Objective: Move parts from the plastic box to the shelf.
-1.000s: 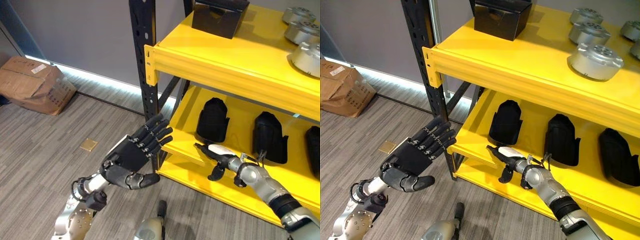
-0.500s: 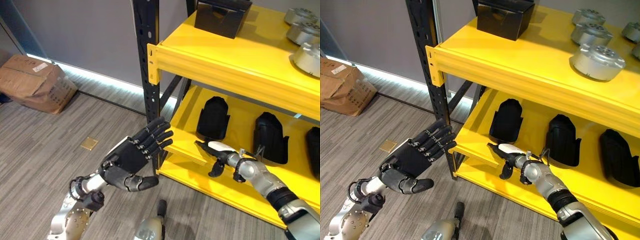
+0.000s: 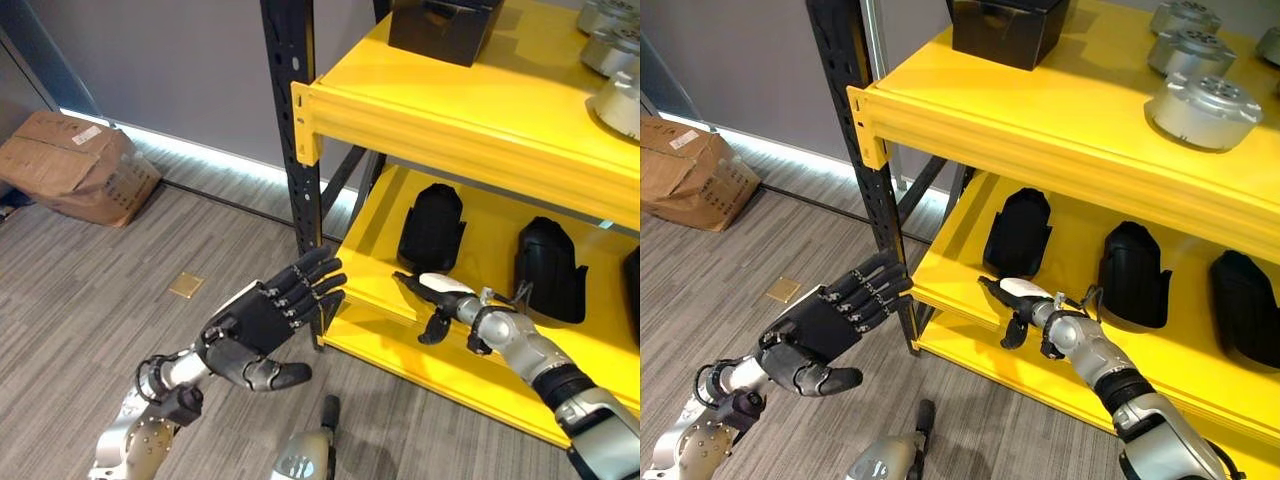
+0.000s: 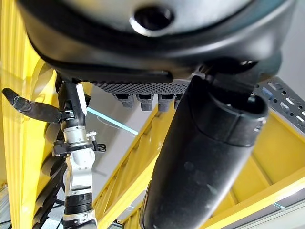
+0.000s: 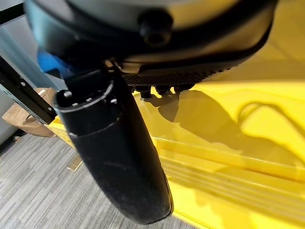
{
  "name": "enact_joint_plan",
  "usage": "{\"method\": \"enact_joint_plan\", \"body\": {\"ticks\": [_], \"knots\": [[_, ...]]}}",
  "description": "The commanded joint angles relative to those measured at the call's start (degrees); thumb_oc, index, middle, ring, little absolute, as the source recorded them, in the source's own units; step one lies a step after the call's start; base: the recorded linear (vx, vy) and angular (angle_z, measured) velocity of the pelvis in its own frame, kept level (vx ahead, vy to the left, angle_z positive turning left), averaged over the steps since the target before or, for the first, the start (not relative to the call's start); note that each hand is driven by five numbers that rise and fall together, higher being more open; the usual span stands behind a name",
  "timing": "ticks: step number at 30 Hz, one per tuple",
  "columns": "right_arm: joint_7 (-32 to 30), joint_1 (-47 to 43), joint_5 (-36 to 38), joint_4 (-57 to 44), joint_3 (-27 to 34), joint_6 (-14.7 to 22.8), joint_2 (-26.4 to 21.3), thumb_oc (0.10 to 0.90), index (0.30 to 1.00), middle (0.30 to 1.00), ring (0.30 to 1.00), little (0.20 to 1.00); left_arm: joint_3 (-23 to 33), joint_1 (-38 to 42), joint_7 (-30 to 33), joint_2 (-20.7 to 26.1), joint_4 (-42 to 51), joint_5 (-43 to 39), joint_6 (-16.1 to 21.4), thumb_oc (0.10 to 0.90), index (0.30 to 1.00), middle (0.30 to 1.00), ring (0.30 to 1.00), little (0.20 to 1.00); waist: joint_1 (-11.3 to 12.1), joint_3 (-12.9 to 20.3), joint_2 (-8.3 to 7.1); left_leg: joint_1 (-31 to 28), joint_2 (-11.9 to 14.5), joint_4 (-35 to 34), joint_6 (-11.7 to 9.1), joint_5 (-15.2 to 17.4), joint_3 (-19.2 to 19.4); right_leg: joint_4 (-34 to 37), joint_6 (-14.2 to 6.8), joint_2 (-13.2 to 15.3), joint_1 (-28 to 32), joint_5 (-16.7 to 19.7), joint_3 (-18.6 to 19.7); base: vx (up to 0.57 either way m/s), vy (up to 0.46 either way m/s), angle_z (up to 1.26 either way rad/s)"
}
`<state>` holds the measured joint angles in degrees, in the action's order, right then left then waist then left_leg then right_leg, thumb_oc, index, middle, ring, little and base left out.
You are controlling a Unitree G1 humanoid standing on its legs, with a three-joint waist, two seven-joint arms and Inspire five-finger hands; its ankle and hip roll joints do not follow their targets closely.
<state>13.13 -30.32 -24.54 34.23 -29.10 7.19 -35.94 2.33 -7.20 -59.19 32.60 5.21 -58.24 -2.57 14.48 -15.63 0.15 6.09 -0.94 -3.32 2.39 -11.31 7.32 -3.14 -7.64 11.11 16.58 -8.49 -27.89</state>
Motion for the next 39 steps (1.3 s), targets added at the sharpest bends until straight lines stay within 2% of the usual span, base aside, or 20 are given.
{"method": "enact_joint_plan", "body": {"ticks": [1, 8, 12, 14, 17, 20, 23, 25, 27, 31, 32, 35, 36, 38, 39], "knots": [[-1.29, -8.5, 0.87, 3.51, -1.53, -0.69, -0.96, 0.9, 1.0, 1.0, 1.0, 1.0, -0.23, 5.32, -2.92, -0.66, 3.39, -6.19, 3.72, 0.9, 1.0, 1.0, 1.0, 1.0, 2.15, 1.51, 0.01, -4.71, 5.12, 6.84, -4.35, 10.98, -1.75, -5.92, 2.11, 2.1, -10.51, 3.96, 1.57, 0.0, 0.0, 0.0], [-1.03, -7.0, -0.6, 1.87, -1.79, -0.96, -0.28, 0.9, 1.0, 1.0, 1.0, 1.0, 0.25, 4.54, -4.89, -0.9, 2.29, -6.09, 4.6, 0.9, 1.0, 1.0, 1.0, 1.0, 1.95, 1.3, 0.11, -4.61, 5.15, 6.62, -4.36, 10.82, -1.59, -5.86, 2.1, 2.11, -10.72, 4.05, 1.61, -0.01, 0.0, 0.0], [2.35, -5.92, -3.12, -0.02, -2.52, -0.9, -0.25, 0.9, 1.0, 1.0, 1.0, 1.0, 0.68, 4.14, -5.2, -1.06, 2.34, -6.3, 5.02, 0.9, 1.0, 1.0, 1.0, 1.0, 1.58, 1.29, 0.03, -4.43, 5.22, 6.58, -4.44, 10.72, -1.23, -5.65, 2.02, 2.12, -11.0, 4.21, 1.91, 0.0, 0.0, 0.0], [4.01, -3.26, -5.03, -4.03, -2.52, -1.81, -0.42, 0.9, 1.0, 1.0, 1.0, 1.0, 1.5, 3.36, -5.52, -1.6, 2.33, -6.03, 5.67, 0.9, 1.0, 1.0, 1.0, 1.0, 0.98, 1.09, -0.2, -4.35, 5.39, 6.55, -4.44, 10.61, -0.84, -5.6, 1.89, 2.14, -11.26, 4.33, 2.21, -0.02, 0.009, -0.05], [7.72, 1.93, -4.95, -10.84, -1.9, -0.94, -0.66, 0.9, 1.0, 1.0, 1.0, 1.0, 2.69, 1.78, -6.18, -2.34, 2.61, -5.78, 6.87, 0.9, 1.0, 1.0, 1.0, 1.0, -0.01, 0.7, -0.55, -4.22, 5.64, 6.62, -4.32, 10.52, -0.12, -5.74, 1.61, 2.18, -11.87, 4.53, 2.91, -0.03, 0.0, -0.05], [14.28, 10.07, -2.28, -24.19, -0.5, -2.24, -0.79, 0.9, 1.0, 1.0, 1.0, 1.0, 4.15, 0.21, -6.36, -3.95, 2.83, -4.81, 8.92, 0.9, 1.0, 1.0, 1.0, 1.0, -1.92, 0.1, -1.17, -4.22, 6.11, 6.46, -4.19, 10.33, 1.05, -5.69, 1.19, 2.14, -12.59, 4.92, 4.01, -0.04, -0.013, -0.05], [17.24, 14.31, 1.82, -32.32, 0.3, -2.78, -1.1, 0.9, 1.0, 1.0, 1.0, 1.0, 4.25, -0.08, -6.04, -4.66, 2.86, -3.91, 10.3, 0.9, 1.0, 1.0, 1.0, 1.0, -3.12, -0.08, -1.57, -4.04, 6.4, 6.5, -4.2, 10.33, 1.76, -5.76, 0.96, 2.11, -13.21, 5.09, 4.72, -0.05, -0.019, -0.18], [16.48, 18.19, 6.0, -39.28, 1.71, -0.58, -1.02, 0.9, 1.0, 1.0, 1.0, 1.0, 3.92, -0.16, -5.48, -5.18, 2.63, -2.96, 11.99, 0.9, 1.0, 1.0, 1.0, 1.0, -4.37, -0.2, -1.94, -3.89, 6.7, 6.58, -4.18, 10.41, 2.54, -5.74, 0.8, 2.04, -13.79, 5.24, 5.61, -0.06, -0.026, -0.22], [15.16, 20.2, 5.82, -41.43, 3.1, 1.15, -0.96, 0.9, 1.0, 1.0, 1.0, 1.0, 3.76, -0.27, -5.58, -5.27, 2.2, -3.06, 12.76, 0.9, 1.0, 1.0, 1.0, 1.0, -5.18, -0.09, -2.03, -3.82, 6.95, 6.8, -4.18, 10.61, 2.97, -5.75, 0.77, 2.02, -14.05, 5.22, 6.1, -0.04, -0.016, -0.19], [16.18, 23.59, 10.73, -45.02, 7.76, 4.93, -1.95, 0.9, 1.0, 1.0, 1.0, 1.0, 4.27, -1.48, -5.1, -5.04, 3.33, -3.77, 13.09, 0.9, 1.0, 1.0, 1.0, 1.0, -6.56, 0.79, -2.1, -3.95, 7.27, 6.77, -4.19, 10.82, 4.07, -5.22, 0.73, 1.92, -14.21, 5.37, 6.97, -0.02, -0.01, -0.1], [16.2, 23.63, 10.75, -45.05, 7.8, 4.92, -1.96, 0.9, 1.0, 1.0, 1.0, 1.0, 4.25, -1.48, -5.1, -5.03, 3.33, -3.77, 13.09, 0.9, 1.0, 1.0, 1.0, 1.0, -6.54, 0.8, -2.09, -3.95, 7.27, 6.76, -4.19, 10.82, 4.08, -5.21, 0.73, 1.91, -14.21, 5.38, 6.98, 0.0, -0.004, -0.11], [15.73, 25.4, 16.83, -47.72, 11.28, 8.44, -1.74, 0.9, 1.0, 1.0, 1.0, 1.0, 4.6, -2.05, -3.89, -5.12, 3.83, -4.31, 13.29, 0.9, 1.0, 1.0, 1.0, 1.0, -7.5, 1.6, -2.08, -4.46, 7.55, 6.71, -4.34, 10.94, 4.71, -4.8, 0.63, 1.84, -13.95, 5.55, 7.52, 0.01, -0.001, -0.08], [8.65, 26.23, 22.33, -49.57, 15.7, 12.47, -0.29, 0.9, 1.0, 1.0, 1.0, 1.0, 4.84, -2.4, -0.76, -6.02, 3.88, -4.31, 13.17, 0.9, 1.0, 1.0, 1.0, 1.0, -8.47, 2.29, -1.95, -5.4, 7.72, 6.64, -4.36, 11.34, 5.27, -4.63, 0.63, 1.88, -13.4, 5.39, 8.08, 0.01, 0.009, -0.07], [7.75, 26.21, 23.61, -49.71, 16.68, 12.76, 0.24, 0.9, 1.0, 1.0, 1.0, 1.0, 4.82, -2.43, 0.31, -6.32, 3.73, -4.05, 13.51, 0.9, 1.0, 1.0, 1.0, 1.0, -8.71, 2.57, -1.87, -5.42, 7.78, 6.57, -4.32, 11.36, 5.44, -4.45, 0.66, 1.8, -13.48, 5.51, 8.26, -0.01, 0.02, -0.18], [1.81, 27.63, 29.08, -51.02, 22.26, 13.21, 6.16, 0.9, 1.0, 1.0, 1.0, 1.0, 5.28, -2.52, 8.2, -8.96, 3.53, -3.1, 15.49, 0.9, 1.0, 1.0, 1.0, 1.0, -10.04, 3.25, -1.48, -6.55, 7.89, 6.44, -4.27, 12.08, 6.19, -4.55, 0.75, 1.76, -13.04, 5.05, 8.89, -0.03, 0.033, -0.2]]}}
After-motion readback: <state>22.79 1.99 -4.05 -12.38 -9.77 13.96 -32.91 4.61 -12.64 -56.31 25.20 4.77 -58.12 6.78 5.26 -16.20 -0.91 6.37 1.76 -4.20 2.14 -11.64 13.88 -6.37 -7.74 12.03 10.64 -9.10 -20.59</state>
